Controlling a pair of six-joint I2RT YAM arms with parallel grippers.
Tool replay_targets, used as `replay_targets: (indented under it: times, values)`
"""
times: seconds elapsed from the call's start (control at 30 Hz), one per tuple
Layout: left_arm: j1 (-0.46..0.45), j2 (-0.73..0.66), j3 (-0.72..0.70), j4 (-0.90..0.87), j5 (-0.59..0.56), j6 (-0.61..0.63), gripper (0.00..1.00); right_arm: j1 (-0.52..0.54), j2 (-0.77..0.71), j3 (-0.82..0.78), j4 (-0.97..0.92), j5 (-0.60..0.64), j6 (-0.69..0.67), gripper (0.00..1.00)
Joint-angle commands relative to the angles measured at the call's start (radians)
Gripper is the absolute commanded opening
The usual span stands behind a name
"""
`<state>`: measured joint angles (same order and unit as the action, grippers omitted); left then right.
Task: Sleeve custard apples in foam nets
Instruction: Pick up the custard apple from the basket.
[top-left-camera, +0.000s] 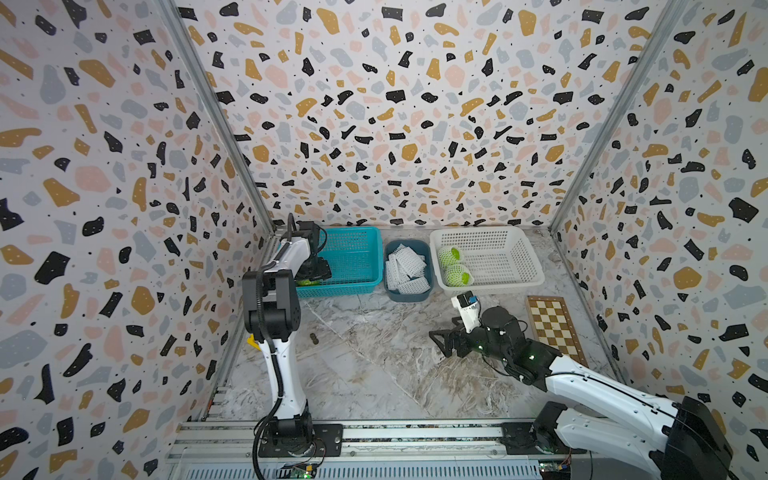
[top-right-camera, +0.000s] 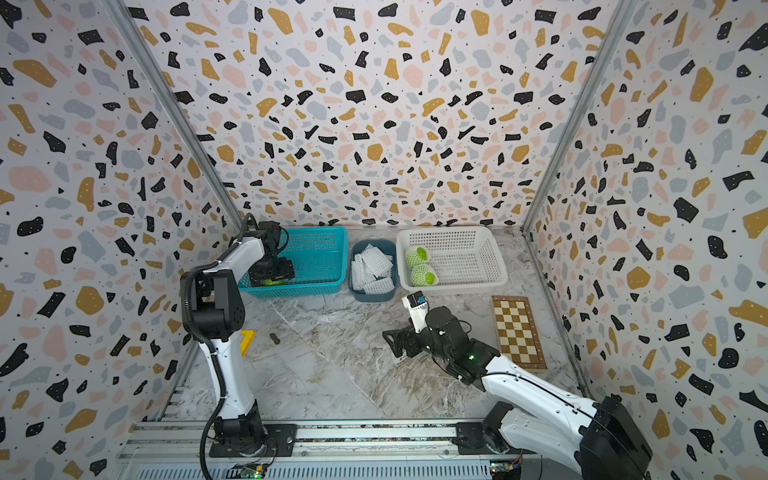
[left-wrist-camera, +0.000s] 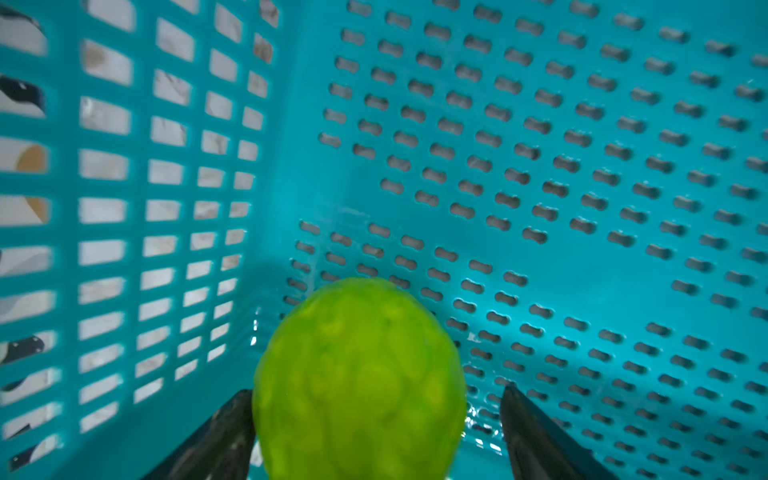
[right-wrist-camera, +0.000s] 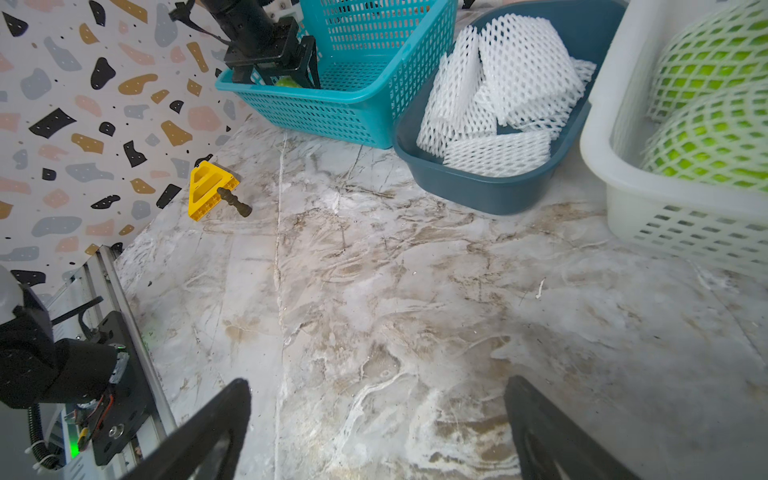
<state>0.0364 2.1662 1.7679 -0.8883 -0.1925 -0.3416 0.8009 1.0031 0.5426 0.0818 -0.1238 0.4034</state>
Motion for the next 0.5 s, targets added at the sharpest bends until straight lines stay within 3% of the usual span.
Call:
replay_targets:
  times: [0.0,0.33,0.47]
  values:
    - [0.003,0.013,0.024,-0.029,0.010,0.014,0.82,0.004,0.008,0.009,0.019,-0.008,0.000,0.97]
    - [0.003,0.013,0.024,-0.040,0.077,0.033,0.55,0.004,0.006,0.013,0.014,-0.002,0.002,0.97]
    - [0.003,-0.023,0.026,-0.044,0.104,0.030,0.54,0.004,0.009,0.023,0.008,-0.001,-0.001,0.96]
